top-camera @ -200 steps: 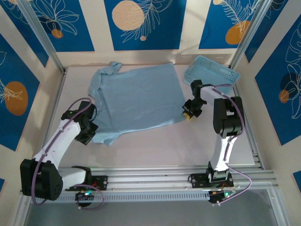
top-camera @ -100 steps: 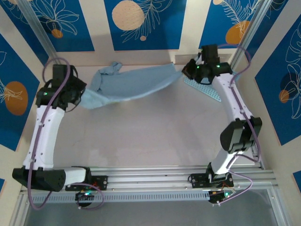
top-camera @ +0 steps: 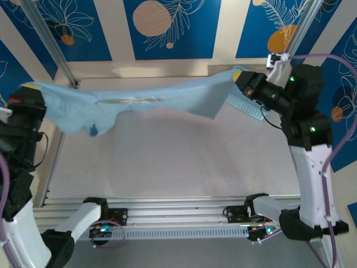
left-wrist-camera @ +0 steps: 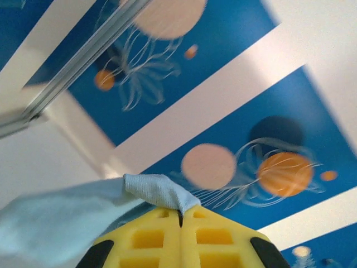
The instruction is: Fold and stack the t-shirts
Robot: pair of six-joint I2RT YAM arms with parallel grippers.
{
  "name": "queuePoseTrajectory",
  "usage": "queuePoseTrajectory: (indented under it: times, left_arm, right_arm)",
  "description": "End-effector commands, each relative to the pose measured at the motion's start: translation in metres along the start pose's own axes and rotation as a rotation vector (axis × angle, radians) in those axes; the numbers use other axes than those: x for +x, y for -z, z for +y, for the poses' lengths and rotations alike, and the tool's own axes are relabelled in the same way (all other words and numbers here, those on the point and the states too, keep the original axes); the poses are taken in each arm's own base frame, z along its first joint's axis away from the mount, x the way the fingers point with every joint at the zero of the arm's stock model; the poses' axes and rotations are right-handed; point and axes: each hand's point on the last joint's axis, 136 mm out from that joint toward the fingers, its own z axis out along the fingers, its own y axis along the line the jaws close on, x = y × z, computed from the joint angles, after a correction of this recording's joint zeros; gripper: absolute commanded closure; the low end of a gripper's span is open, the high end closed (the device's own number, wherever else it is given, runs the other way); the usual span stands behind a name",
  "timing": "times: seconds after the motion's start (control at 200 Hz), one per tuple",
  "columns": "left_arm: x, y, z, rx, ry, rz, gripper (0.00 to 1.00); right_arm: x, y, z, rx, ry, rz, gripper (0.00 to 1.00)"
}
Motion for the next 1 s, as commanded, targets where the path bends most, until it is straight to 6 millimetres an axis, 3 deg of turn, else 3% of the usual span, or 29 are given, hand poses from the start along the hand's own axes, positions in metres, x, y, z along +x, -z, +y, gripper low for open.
queuePoseTrajectory:
  times: [0.0, 0.1, 0.265, 0.38, 0.505, 0.625, 0.78, 0.885, 0.995]
  left_arm:
    - [0.021, -0.046, 0.0, -0.059, -0.05, 0.079, 1.0]
    - [0.056, -0.095, 0.01, -0.12, -0.052, 0.184, 1.0]
    - [0.108, -0.19, 0.032, -0.16, -0.094, 0.307, 1.0]
    - [0.123, -0.245, 0.047, -0.136, -0.053, 0.35, 1.0]
    - [0.111, -0.274, 0.036, -0.067, -0.021, 0.341, 1.0]
    - [0.072, -0.265, -0.017, 0.083, -0.018, 0.267, 1.0]
    - [0.011, -0.214, -0.091, 0.299, 0.002, 0.117, 1.0]
    - [-0.005, -0.181, -0.104, 0.33, 0.013, 0.08, 1.0]
    - [0.006, -0.162, -0.088, 0.261, -0.012, 0.134, 1.0]
  right_arm:
    - [0.006, -0.013, -0.009, 0.011, -0.054, 0.06, 1.0]
    - [0.007, -0.039, -0.026, 0.019, -0.104, 0.099, 1.0]
    - [0.003, -0.107, -0.06, 0.001, -0.166, 0.164, 1.0]
    - [-0.008, -0.149, -0.081, -0.002, -0.173, 0.183, 1.0]
    - [-0.04, -0.171, -0.085, -0.032, -0.174, 0.151, 1.0]
    - [-0.082, -0.17, -0.07, -0.075, -0.154, 0.085, 1.0]
    - [-0.138, -0.146, -0.051, -0.119, -0.15, -0.019, 1.0]
    - [-0.158, -0.135, -0.051, -0.14, -0.187, -0.037, 1.0]
    - [-0.15, -0.139, -0.064, -0.119, -0.215, 0.006, 1.0]
